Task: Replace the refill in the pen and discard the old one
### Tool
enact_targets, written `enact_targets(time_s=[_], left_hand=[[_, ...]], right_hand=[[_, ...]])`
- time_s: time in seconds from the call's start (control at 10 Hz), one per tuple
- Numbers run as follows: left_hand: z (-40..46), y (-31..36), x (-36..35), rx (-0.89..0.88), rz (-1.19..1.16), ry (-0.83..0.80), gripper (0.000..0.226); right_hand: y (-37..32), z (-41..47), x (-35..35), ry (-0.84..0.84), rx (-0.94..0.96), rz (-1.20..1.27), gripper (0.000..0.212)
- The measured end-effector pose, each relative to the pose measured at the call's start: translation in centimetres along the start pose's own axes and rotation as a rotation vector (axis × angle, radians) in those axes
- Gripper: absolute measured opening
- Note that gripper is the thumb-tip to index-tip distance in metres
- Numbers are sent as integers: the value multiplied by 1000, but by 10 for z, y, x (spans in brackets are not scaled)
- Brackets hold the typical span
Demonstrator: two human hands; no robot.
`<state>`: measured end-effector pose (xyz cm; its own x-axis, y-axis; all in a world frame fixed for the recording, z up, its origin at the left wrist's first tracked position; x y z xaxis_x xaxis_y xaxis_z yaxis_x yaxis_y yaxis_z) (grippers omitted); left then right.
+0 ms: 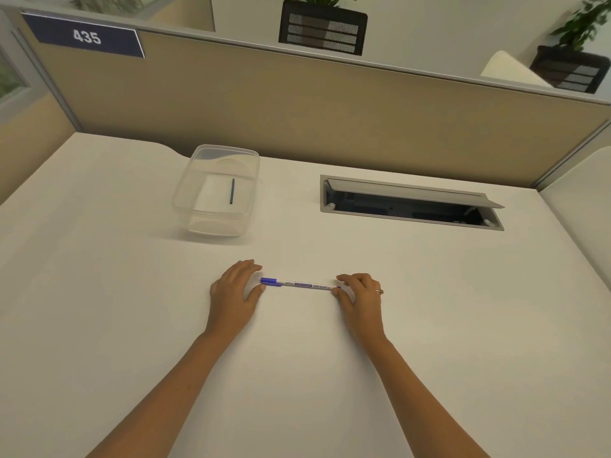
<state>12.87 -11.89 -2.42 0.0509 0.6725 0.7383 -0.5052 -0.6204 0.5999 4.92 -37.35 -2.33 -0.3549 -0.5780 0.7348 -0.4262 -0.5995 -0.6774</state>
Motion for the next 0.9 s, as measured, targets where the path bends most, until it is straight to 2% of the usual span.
enact_targets(time_s=[0.1,0.2,0.3,0.5,0.7,0.8,0.9], left_hand=[[-5,2,3,-38,44,-34,41],[-15,-1,2,-34,160,-143,49],[-25,-6,-9,-38,301,-274,69],[-40,3,-4,-73,374,-324,87],[-48,9,-1,-85,376,-349,100],[-50,6,1,-85,387,-346,102],[-47,8,12,-109,433,-270,92]], right_hand=[[0,-8,7,-6,-3,-3,35],[6,-18,16,57,32,-144,40],[20,-23,14,67,37,-343,45],[46,-38,4,-85,-39,-518,58],[47,-49,9,-110,-49,-524,58],[41,-49,16,-47,-24,-461,62],[27,-47,28,56,54,-449,66]])
Point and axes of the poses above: each hand's wrist, its own z-axis towards the middle knuckle, its own x-axis out of the back of the hand, y = z × x, the point moved 9 cm from there along z, towards the middle knuckle, and after that the axes turned 14 degrees about -x, right-handed, at the moved point
